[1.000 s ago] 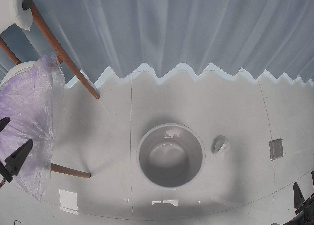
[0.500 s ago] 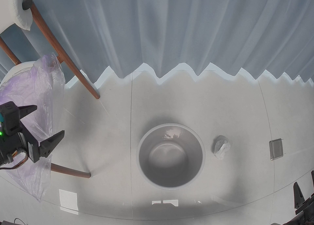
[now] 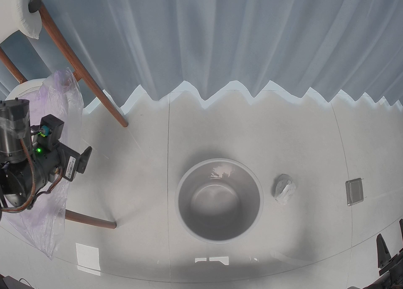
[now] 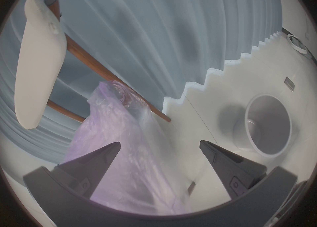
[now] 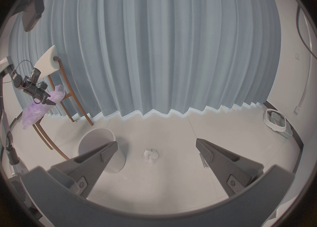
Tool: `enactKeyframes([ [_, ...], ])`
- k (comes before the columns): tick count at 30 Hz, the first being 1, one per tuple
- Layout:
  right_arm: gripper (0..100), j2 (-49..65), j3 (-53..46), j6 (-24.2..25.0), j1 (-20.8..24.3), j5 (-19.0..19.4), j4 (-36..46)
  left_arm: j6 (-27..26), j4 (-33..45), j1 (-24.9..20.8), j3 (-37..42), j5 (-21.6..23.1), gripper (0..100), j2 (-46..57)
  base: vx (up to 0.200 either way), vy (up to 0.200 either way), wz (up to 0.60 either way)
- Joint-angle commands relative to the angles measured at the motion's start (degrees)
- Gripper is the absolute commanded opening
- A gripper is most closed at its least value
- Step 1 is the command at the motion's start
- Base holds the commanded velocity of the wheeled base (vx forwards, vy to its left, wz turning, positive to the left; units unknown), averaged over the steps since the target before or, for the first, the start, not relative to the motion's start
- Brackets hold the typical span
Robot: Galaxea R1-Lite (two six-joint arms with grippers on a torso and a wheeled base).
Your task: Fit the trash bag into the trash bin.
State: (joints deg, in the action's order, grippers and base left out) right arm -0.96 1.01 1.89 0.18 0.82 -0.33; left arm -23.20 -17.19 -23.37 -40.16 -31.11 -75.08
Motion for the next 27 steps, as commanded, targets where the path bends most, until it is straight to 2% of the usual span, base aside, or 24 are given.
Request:
enactKeyframes([
  [1,100,0.88,-1.01,-0.04,-0.01,0.06,-0.02,-0.71,-5.75,-0.19,-0.63,-1.41,100,-8.85,0.0,0.0,0.0],
  [3,100,0.88,-1.01,-0.04,-0.01,0.06,-0.02,-1.5,-8.12,-0.01,-0.8,-2.55,100,-9.91,0.0,0.0,0.0],
  [8,100,0.88,-1.01,-0.04,-0.01,0.06,-0.02,-3.78,-8.3,1.13,-0.45,-5.1,100,-9.82,0.0,0.0,0.0],
  [12,100,0.88,-1.01,-0.04,-0.01,0.06,-0.02,-4.14,-8.21,1.75,-0.36,-5.28,100,-9.73,0.0,0.0,0.0],
  [18,100,0.88,-1.01,-0.04,-0.01,0.06,-0.02,-6.07,-8.48,5.44,-0.19,-4.75,100,-9.12,0.0,0.0,0.0],
  [23,100,0.88,-1.01,-0.13,-0.01,0.06,-0.02,-6.68,-8.56,5.79,0.61,-4.84,100,-8.24,0.0,0.0,0.0],
  [24,100,0.88,-1.01,-0.04,-0.01,0.06,-0.02,-6.68,-8.56,5.79,0.69,-4.84,0,-8.24,0.0,0.0,0.0],
  [27,100,0.88,-1.01,-0.04,-0.01,0.06,-0.02,-6.07,-8.65,5.88,0.96,-4.66,0,-7.97,0.0,0.0,0.0],
])
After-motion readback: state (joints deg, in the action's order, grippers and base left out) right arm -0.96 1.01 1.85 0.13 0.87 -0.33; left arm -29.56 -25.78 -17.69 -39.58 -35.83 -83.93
